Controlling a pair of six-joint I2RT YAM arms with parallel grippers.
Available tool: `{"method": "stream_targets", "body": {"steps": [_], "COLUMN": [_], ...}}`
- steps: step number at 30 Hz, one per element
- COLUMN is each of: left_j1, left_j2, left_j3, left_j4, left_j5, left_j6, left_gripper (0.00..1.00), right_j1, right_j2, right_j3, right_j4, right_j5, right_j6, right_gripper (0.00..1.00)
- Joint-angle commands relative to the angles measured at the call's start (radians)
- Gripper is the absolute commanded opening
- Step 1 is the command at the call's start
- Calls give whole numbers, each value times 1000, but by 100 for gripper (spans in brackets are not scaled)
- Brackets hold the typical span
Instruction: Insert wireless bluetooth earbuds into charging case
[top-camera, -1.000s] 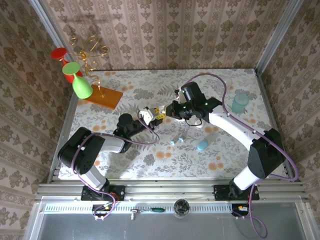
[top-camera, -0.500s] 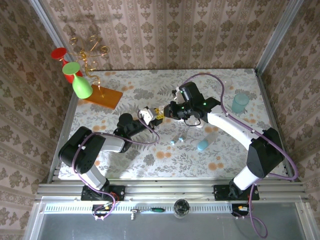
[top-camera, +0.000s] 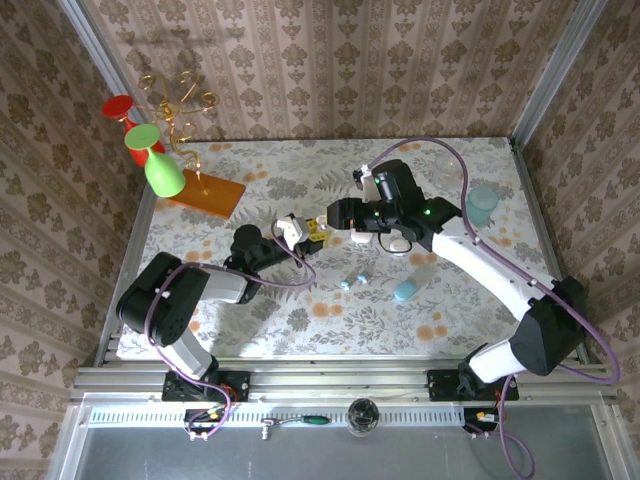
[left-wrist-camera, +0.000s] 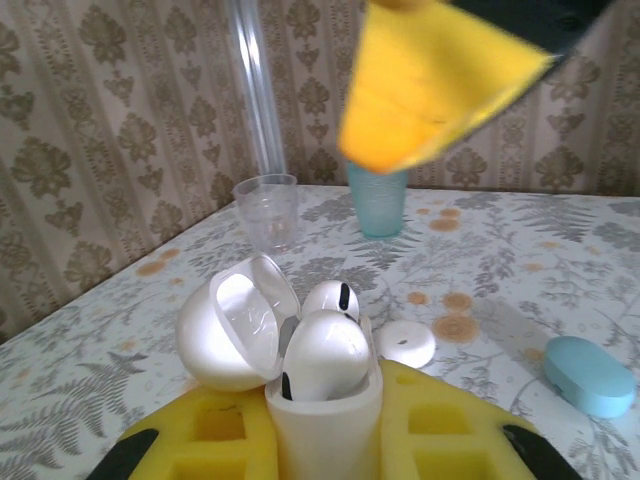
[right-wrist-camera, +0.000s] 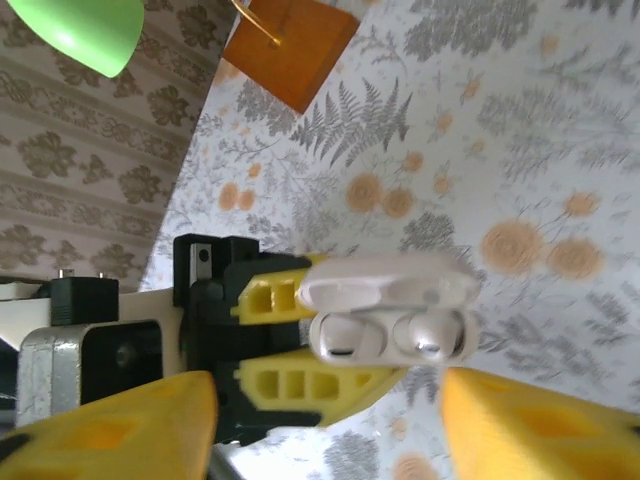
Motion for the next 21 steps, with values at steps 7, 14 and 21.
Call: {"method": "stream_targets", "body": {"steps": [7, 14, 21], "left_j1": [-22, -31, -30], "left_j2": [-9, -20, -20], "left_j3": [24, 19, 21], "left_j4": [44, 45, 44], "left_j5": [160, 138, 70], "left_j6": [87, 84, 41], "left_gripper": [0, 0, 0], "right_j1": [-19, -21, -21], "right_j2": [120, 168, 126], "right_j3": [143, 159, 99], "right_j4": [-140, -205, -228], "right_j5": [149, 118, 65], "right_j6": [-160, -206, -245], "right_gripper": [88, 88, 87]}}
